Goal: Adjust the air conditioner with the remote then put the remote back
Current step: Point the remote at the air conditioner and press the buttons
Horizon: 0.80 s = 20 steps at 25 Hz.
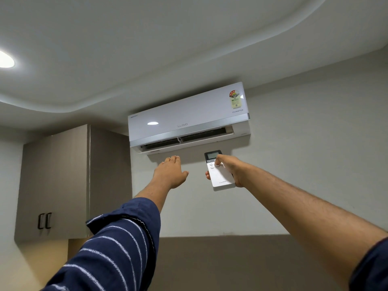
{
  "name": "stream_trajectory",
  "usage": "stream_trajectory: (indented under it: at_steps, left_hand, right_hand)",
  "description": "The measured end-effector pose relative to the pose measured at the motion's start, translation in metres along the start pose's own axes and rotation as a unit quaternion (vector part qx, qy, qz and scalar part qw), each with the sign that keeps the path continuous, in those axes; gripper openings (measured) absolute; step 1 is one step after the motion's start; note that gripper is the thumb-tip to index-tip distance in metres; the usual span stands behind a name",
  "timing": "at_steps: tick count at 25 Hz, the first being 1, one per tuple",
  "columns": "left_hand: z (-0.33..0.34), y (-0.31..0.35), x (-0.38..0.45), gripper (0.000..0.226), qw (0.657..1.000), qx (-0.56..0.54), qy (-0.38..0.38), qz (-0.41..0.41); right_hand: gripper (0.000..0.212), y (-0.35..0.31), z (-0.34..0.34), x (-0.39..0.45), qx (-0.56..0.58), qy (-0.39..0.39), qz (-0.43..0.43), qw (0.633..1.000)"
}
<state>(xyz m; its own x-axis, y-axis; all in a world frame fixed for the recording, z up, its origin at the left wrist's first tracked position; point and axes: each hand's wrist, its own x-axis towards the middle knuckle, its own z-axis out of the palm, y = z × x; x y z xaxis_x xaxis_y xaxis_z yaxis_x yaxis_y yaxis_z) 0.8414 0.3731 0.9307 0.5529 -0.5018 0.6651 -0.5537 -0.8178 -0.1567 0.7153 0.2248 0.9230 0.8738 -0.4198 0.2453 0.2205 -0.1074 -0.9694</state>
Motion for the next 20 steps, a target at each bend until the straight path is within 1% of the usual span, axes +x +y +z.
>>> stream_trajectory:
  at_steps: [5,20]
  left_hand:
    - [-0.0031,-0.0002,-0.0007,0.072,1.000,-0.001,0.000,0.000]
    - [-0.0053,0.0003,-0.0048,0.070,1.000,0.000,0.000,-0.001]
  right_hand:
    - [0.017,-0.0017,-0.0002,-0.0042,0.016,0.000,0.006,1.000]
    - [0.017,-0.0005,-0.0015,-0.0092,0.015,-0.012,0.012,1.000]
